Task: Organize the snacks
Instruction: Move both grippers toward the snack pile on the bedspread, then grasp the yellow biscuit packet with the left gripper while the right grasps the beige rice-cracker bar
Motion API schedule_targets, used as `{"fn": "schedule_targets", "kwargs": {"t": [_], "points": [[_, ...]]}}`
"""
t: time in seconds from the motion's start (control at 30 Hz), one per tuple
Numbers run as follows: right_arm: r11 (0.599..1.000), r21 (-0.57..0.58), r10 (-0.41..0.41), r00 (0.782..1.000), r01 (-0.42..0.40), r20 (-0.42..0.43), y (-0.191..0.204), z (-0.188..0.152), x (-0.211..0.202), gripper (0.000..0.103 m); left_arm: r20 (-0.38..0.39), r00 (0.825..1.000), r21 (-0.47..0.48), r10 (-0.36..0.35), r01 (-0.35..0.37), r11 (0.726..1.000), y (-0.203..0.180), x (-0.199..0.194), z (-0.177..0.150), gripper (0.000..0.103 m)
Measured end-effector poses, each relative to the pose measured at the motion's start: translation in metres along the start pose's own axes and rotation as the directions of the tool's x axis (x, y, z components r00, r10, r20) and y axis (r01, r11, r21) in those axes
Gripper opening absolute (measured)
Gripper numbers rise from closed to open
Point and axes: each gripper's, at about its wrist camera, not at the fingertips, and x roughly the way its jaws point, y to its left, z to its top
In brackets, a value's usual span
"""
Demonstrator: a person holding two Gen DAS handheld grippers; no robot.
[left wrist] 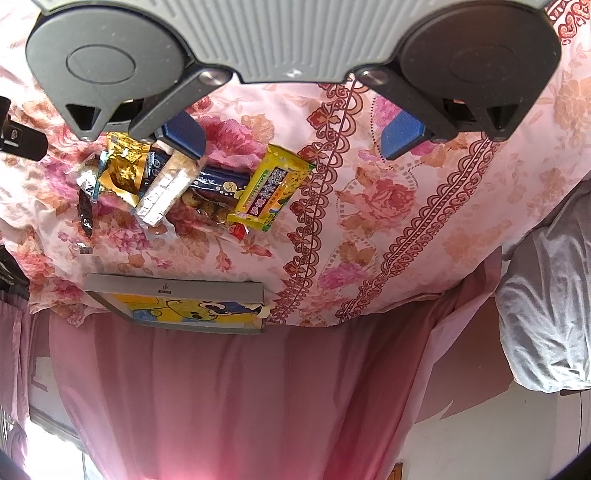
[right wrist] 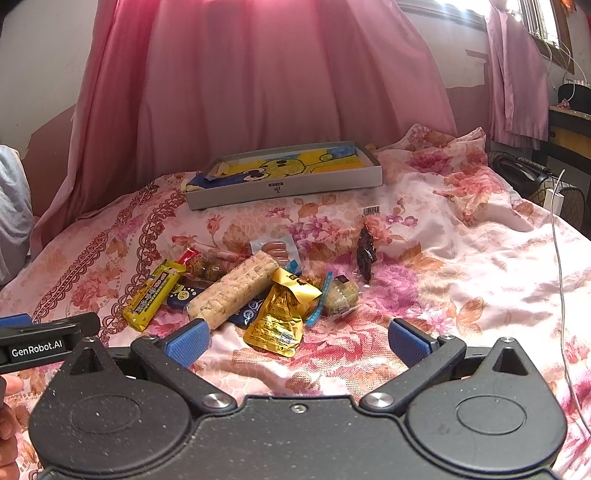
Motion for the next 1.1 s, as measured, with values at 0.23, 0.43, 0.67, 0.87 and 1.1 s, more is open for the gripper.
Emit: {"fn": "schedule_targets", "kwargs": {"t": [0.23,0.43,0.67,0.87,1.1], "points": [[1.000,0.005,-0.001,1.000,0.001,-0.019,0.000,0.000,0.006,0.102,-0.013,1.000,0.004,-0.003,0.003,1.000,0.001,0.002,-0.001,0.103],[1.000,0.018,0.004,0.999,-0.003,-0.054,-0.001,0.003,0.020,0.102,-0.018,1.000,-0.009,0.006,-0.006,1.000,0.003,0.010,-0.002,0.103],[0.997,0.053,0.070,0.991,-0.064,-0.115,0.001,0.008,0.046,0.102,-0.034,0.999,0.002,0.013,-0.013,1.000,0.009,0.023,-0.001,0.103],[0.994,0.033,0.109,0.979,-0.105,-0.169,0.009,0.009,0.070,0.102,-0.038,0.998,0.014,0.054,-0.053,0.998,0.012,0.037,0.010,0.103],[0.979,0.058,0.203,0.958,-0.195,-0.201,0.017,0.013,0.097,0.102,-0.041,0.999,0.116,0.029,-0.024,0.993,0.014,0.072,0.030,0.103]]}}
